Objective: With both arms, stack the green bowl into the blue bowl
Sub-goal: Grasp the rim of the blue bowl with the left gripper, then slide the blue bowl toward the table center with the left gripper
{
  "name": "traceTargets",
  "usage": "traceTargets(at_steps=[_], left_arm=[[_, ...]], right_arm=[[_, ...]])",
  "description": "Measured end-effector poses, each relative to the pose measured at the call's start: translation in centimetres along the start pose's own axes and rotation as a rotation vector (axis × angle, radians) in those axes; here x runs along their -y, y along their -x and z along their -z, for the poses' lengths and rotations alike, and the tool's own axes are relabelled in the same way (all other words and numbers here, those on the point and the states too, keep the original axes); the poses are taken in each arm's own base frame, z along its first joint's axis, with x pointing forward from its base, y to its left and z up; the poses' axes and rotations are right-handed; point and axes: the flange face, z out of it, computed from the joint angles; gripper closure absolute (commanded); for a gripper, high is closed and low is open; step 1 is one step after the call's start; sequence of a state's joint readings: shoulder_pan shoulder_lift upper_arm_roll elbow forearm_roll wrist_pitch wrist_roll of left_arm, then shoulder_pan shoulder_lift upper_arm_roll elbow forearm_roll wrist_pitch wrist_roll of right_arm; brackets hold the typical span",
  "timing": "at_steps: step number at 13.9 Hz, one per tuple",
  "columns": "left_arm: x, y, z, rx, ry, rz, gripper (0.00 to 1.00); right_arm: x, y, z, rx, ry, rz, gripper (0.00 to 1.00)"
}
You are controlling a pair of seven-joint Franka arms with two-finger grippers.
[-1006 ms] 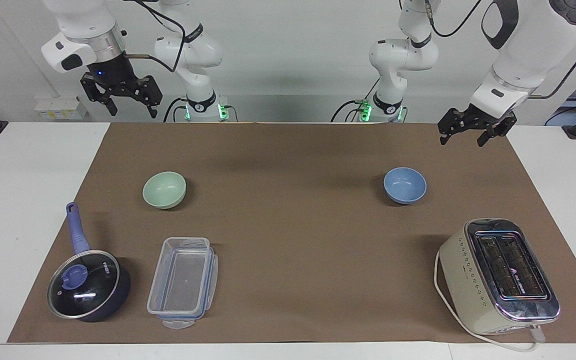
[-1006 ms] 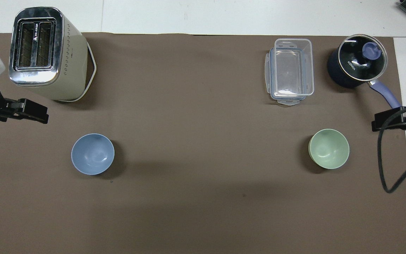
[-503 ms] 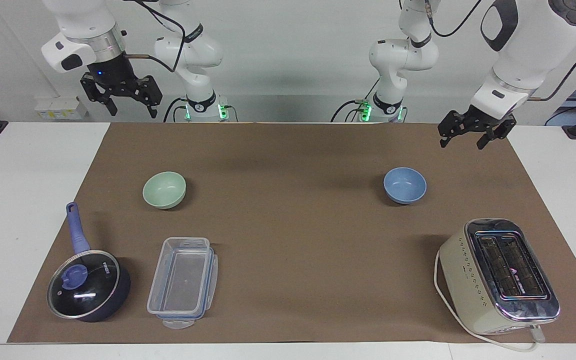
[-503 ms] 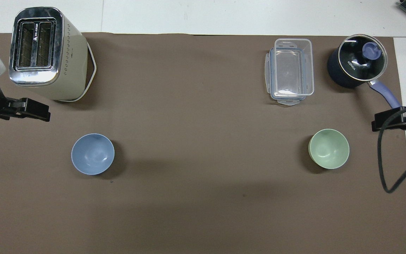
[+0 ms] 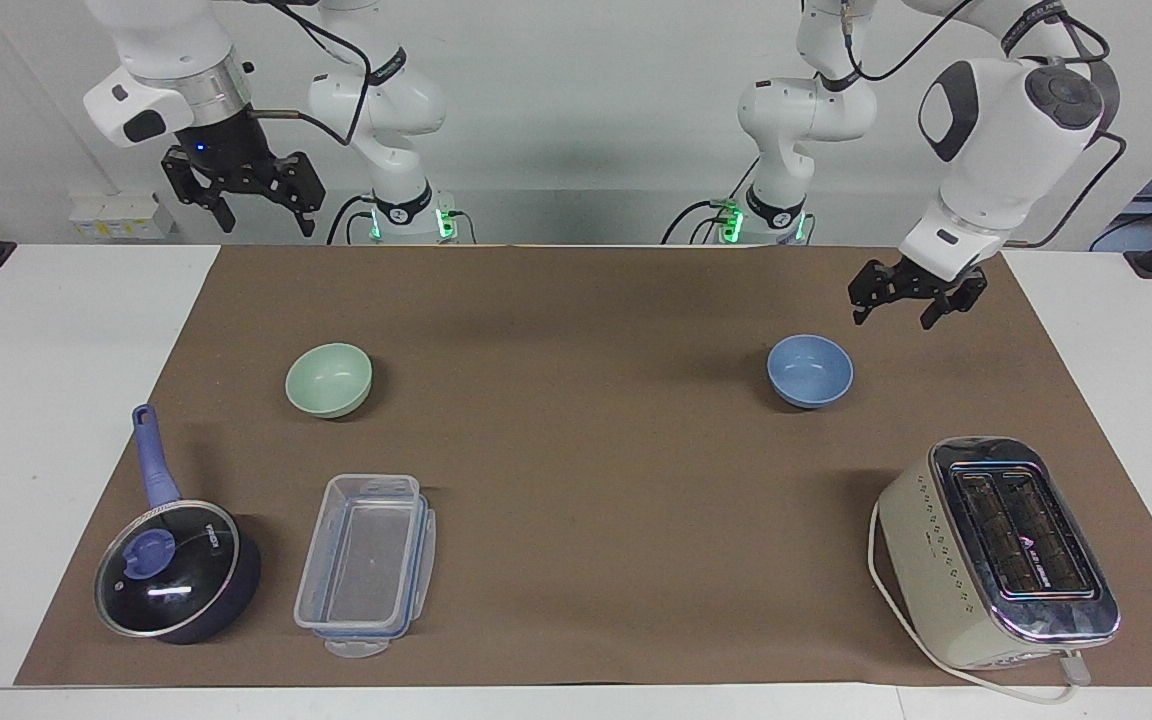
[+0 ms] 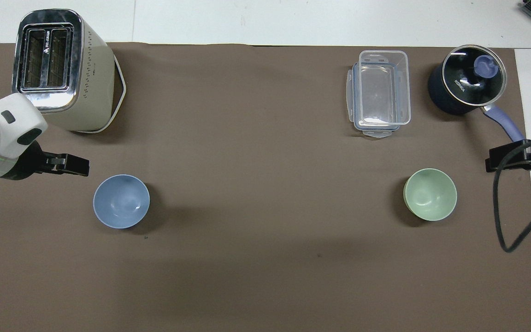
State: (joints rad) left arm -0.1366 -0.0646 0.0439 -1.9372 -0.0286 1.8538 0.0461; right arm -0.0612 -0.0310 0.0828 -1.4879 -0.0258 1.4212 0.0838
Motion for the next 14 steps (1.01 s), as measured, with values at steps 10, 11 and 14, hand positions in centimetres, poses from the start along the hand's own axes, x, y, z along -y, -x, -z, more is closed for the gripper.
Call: traceTargets(at_steps=[10, 11, 14], left_arm=[[0.2, 3.7, -14.7, -0.045, -0.009, -0.029, 0.00], [0.2, 4.1, -15.7, -0.040, -0.009, -0.030, 0.15], [0.2, 4.3, -17.8, -0.047, -0.012, -0.029, 1.00]], right_arm=[[0.0, 0.0, 0.0, 0.000, 0.000, 0.000, 0.00], [0.0, 0.0, 0.0, 0.000, 0.000, 0.000, 0.00], [0.0, 0.0, 0.0, 0.000, 0.000, 0.000, 0.00]])
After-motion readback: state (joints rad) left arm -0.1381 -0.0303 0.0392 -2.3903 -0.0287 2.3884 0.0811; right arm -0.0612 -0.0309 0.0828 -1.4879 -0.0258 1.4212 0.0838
